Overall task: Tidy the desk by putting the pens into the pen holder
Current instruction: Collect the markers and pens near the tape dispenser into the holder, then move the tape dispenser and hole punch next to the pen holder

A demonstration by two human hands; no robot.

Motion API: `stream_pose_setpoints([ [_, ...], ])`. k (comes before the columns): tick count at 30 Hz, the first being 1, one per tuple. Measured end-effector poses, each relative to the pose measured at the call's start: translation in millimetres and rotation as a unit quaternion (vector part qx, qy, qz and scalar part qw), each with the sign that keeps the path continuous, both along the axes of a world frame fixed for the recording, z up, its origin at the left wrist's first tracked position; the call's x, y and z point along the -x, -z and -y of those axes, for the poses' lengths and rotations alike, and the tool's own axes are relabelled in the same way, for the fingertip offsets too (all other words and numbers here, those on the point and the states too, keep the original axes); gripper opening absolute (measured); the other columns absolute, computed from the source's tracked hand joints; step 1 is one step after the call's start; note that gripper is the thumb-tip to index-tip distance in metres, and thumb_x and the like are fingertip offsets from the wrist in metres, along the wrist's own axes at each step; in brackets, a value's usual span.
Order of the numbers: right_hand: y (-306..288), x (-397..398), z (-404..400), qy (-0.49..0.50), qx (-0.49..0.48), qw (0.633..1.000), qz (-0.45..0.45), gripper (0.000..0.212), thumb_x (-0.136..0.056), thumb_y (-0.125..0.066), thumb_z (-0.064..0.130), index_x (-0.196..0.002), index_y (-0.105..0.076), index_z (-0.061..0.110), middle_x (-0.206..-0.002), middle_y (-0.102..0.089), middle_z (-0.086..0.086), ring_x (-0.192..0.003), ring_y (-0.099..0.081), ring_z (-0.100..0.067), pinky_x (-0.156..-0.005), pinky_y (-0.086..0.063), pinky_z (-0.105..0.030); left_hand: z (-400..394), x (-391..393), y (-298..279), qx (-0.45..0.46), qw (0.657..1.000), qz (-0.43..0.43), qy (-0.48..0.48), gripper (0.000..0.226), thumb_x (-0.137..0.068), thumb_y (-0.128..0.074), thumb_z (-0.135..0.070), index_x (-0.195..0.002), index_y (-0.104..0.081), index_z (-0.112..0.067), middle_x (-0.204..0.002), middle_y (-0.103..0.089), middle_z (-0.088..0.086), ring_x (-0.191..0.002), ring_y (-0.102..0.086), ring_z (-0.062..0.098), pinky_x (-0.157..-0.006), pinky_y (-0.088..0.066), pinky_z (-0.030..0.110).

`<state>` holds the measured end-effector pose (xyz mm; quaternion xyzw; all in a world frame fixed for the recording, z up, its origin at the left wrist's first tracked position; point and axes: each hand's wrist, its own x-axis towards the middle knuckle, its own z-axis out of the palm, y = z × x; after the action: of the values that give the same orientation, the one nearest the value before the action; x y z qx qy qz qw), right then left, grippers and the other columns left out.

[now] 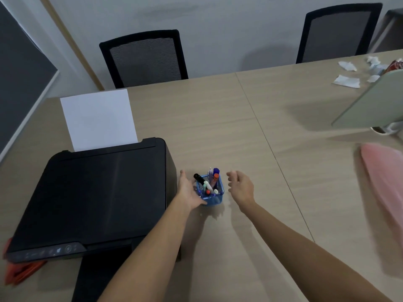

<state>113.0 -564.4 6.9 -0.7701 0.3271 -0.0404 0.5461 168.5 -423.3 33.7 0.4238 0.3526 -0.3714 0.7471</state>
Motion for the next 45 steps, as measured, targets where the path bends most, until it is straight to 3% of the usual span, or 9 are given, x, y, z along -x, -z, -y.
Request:
stream_pose_setpoints([
  [3, 18.1, 2.6, -2.4, -0.078, -0.111, 0.988, -0.081, 0.033, -0.095, -0.042, 0.024, -0.102, -0.073, 0.015, -0.091, -0.067, -0.011, -0.076, -0.065, -0.025, -0.075, -0.059, -0.039, 3.4, 9.0, -0.9, 0.012, 0.998, -0.012, -0.067, 0.077, -0.093, -0.025, -0.063, -0.146, -0.037, -0.008, -0.145, -0.047, 0.012, -0.129, -0.052, 0.022, -0.09, -0.049, 0.038],
  [6, 23.0, -1.4, -4.3, -0.094, -0.126, 0.984, -0.085, 0.03, -0.09, -0.046, 0.026, -0.089, -0.075, 0.016, -0.095, -0.07, -0.019, -0.075, -0.063, -0.023, -0.07, -0.061, -0.036, 10.2, 16.2, 0.3, 0.011, 0.985, -0.012, -0.173, 0.056, -0.098, -0.028, -0.044, -0.13, -0.048, -0.002, -0.137, -0.051, 0.02, -0.097, -0.061, 0.034, -0.078, -0.054, 0.046],
  [10, 27.4, -19.5, -10.9, -0.133, -0.045, 0.986, -0.09, 0.03, -0.085, -0.044, 0.028, -0.069, -0.069, 0.019, -0.086, -0.069, -0.022, -0.08, -0.066, -0.033, -0.083, -0.056, -0.052, 12.4, 28.7, 10.7, 0.005, 0.964, -0.011, -0.264, 0.046, -0.101, -0.023, -0.022, -0.137, -0.042, -0.001, -0.143, -0.045, 0.023, -0.128, -0.05, 0.038, -0.104, -0.043, 0.045],
  [13, 26.9, -38.7, -18.9, -0.151, -0.017, 0.984, -0.096, 0.037, -0.087, -0.044, 0.02, -0.052, -0.051, 0.014, -0.069, -0.056, -0.017, -0.072, -0.057, -0.031, -0.084, -0.053, -0.058, 9.2, 28.6, 21.0, 0.023, 0.952, -0.013, -0.305, 0.042, -0.1, -0.024, -0.016, -0.132, -0.048, -0.002, -0.133, -0.053, 0.024, -0.115, -0.055, 0.036, -0.109, -0.039, 0.044],
  [23, 21.6, -87.6, -54.5, -0.196, -0.015, 0.974, -0.109, 0.03, -0.092, -0.044, 0.019, -0.071, -0.063, 0.01, -0.075, -0.059, -0.016, -0.087, -0.067, -0.041, -0.087, -0.053, -0.054, -3.1, -1.3, 45.7, 0.023, 0.935, 0.022, -0.353, 0.036, -0.099, -0.031, -0.008, -0.127, -0.052, -0.001, -0.11, -0.061, 0.017, -0.075, -0.058, 0.023, -0.066, -0.049, 0.03],
  [32, 0.9, -82.7, -47.1, -0.177, -0.072, 0.974, -0.12, 0.03, -0.094, -0.038, 0.021, -0.071, -0.055, 0.009, -0.07, -0.05, -0.01, -0.061, -0.044, -0.024, -0.067, -0.043, -0.036, -1.1, 7.4, 34.9, -0.023, 0.957, 0.026, -0.287, 0.039, -0.098, -0.037, -0.018, -0.131, -0.055, -0.007, -0.135, -0.058, 0.012, -0.106, -0.055, 0.026, -0.095, -0.042, 0.036],
  [37, -31.6, -72.3, -18.9, -0.114, -0.091, 0.985, -0.09, 0.044, -0.097, -0.039, 0.022, -0.114, -0.049, -0.018, -0.075, -0.046, -0.012, -0.065, -0.045, -0.026, -0.062, -0.045, -0.036, 7.0, 9.0, -17.7, -0.034, 0.989, 0.017, -0.144, 0.041, -0.095, -0.044, -0.023, -0.134, -0.051, -0.013, -0.143, -0.047, 0.001, -0.138, -0.042, 0.027, -0.111, -0.032, 0.047],
  [42, -88.1, -70.4, -7.4, -0.085, -0.119, 0.989, -0.032, 0.037, -0.098, -0.041, 0.016, -0.118, -0.051, -0.013, -0.073, -0.045, -0.012, -0.054, -0.04, -0.021, -0.045, -0.039, -0.024, -9.1, -0.2, -91.7, 0.035, 0.993, 0.102, -0.039, 0.017, -0.09, -0.043, -0.025, -0.086, -0.052, -0.012, -0.091, -0.046, 0.003, -0.084, -0.05, 0.022, -0.098, -0.041, 0.043],
  [45, -115.0, -78.5, -45.1, -0.114, -0.119, 0.986, 0.002, 0.04, -0.098, -0.041, 0.013, -0.125, -0.044, -0.015, -0.069, -0.043, -0.01, -0.055, -0.042, -0.023, -0.041, -0.042, -0.021, -65.8, 1.4, -136.5, 0.066, 0.982, 0.176, -0.036, 0.025, -0.098, -0.039, -0.029, -0.103, -0.056, -0.011, -0.11, -0.053, 0.014, -0.101, -0.056, 0.026, -0.099, -0.041, 0.041],
])
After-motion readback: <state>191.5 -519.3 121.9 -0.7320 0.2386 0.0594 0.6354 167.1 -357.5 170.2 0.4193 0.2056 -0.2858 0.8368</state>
